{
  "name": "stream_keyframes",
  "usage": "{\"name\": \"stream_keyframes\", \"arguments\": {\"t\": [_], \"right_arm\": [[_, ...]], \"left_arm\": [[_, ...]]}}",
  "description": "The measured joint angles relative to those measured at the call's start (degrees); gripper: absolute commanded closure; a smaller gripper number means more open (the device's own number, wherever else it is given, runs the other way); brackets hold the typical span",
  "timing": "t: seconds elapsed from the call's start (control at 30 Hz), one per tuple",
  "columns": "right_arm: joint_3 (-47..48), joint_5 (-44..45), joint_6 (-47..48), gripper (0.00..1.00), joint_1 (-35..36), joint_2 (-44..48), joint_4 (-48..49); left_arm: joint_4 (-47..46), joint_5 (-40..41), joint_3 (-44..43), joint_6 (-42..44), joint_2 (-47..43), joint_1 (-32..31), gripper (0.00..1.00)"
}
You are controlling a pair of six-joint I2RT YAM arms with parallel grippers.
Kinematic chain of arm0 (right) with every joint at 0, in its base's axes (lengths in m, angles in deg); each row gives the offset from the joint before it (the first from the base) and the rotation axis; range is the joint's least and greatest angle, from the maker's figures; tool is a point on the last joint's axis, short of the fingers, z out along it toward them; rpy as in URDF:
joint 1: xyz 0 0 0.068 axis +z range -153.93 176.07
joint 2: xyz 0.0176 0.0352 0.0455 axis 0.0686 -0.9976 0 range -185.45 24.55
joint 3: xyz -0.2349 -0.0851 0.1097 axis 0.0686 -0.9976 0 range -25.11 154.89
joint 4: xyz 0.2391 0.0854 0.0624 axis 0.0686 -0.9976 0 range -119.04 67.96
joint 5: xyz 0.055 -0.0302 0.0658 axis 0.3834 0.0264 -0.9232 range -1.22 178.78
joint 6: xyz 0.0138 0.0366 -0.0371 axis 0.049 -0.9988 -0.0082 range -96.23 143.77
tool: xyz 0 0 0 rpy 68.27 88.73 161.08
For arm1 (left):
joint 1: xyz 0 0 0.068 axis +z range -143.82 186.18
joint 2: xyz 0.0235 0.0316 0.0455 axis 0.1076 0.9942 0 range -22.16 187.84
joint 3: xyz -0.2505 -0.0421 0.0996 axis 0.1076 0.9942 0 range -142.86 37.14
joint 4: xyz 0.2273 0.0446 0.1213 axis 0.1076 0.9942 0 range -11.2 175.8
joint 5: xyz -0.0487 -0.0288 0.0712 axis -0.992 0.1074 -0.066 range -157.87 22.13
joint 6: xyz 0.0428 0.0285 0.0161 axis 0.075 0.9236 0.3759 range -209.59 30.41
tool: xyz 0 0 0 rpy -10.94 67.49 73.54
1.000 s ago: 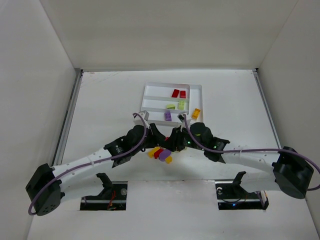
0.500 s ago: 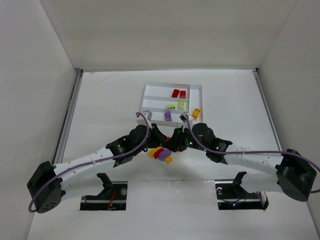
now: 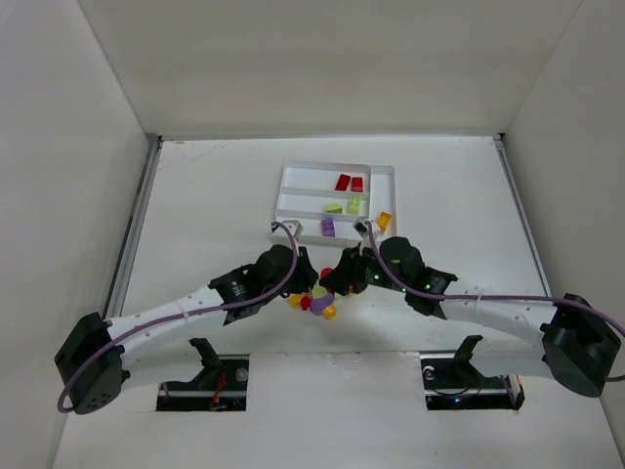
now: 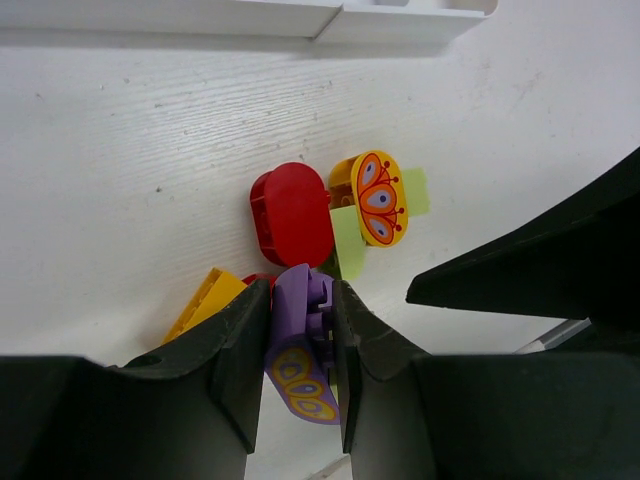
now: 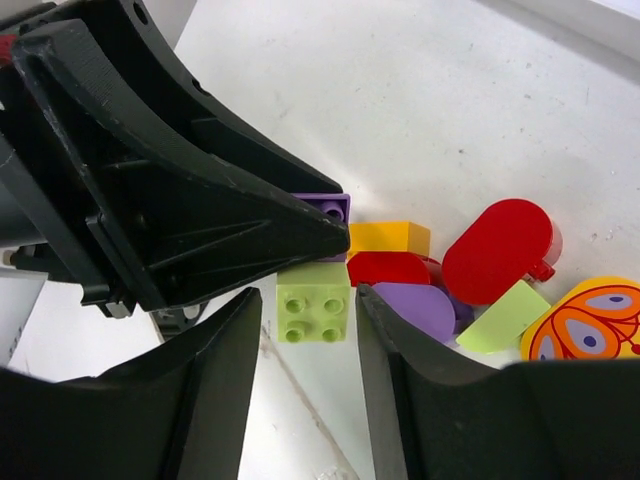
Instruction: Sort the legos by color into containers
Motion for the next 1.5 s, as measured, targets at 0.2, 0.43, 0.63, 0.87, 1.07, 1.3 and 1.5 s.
{"name": "stream_keyframes", "arguments": {"t": [0.2, 0.43, 0.63, 0.87, 1.07, 1.3, 1.5], "right_arm": [[0.02, -0.61, 0.50, 0.24, 0.24, -1.51, -0.02], [0.15, -0.92, 0.63, 0.33, 2.73, -4.33, 0.15], [0.72, -1.11, 0.22, 0.57, 3.80, -7.52, 0.83], [0.09, -0.48, -0.48, 0.65, 3.91, -5.33, 1.46], [-1.88, -0.31, -0.22, 0.65, 2.08, 0.70, 0.66], [-2.89, -0.52, -0.02, 0.64, -4.74, 7.30, -0.04], [-0.44, 0.13, 0.63, 0.63, -8.33, 2.12, -0.35]], "left_arm": [[0.48, -0.94, 0.00, 0.28, 0.00, 1.33, 0.97], [0.46, -1.60, -0.02, 0.24, 0.00, 1.57, 0.96], [0.46, -2.54, -0.02, 0.02, -0.04, 1.84, 0.96], [-0.33, -3.08, -0.02, -0.20, -0.92, 2.21, 0.96], [-2.67, -5.62, -0.09, -0.70, -2.49, 3.04, 0.97], [2.80, -4.09, -0.24, 1.75, -3.08, 6.27, 0.97], [3.41, -4.09, -0.24, 1.99, -3.10, 7.76, 0.96]]}}
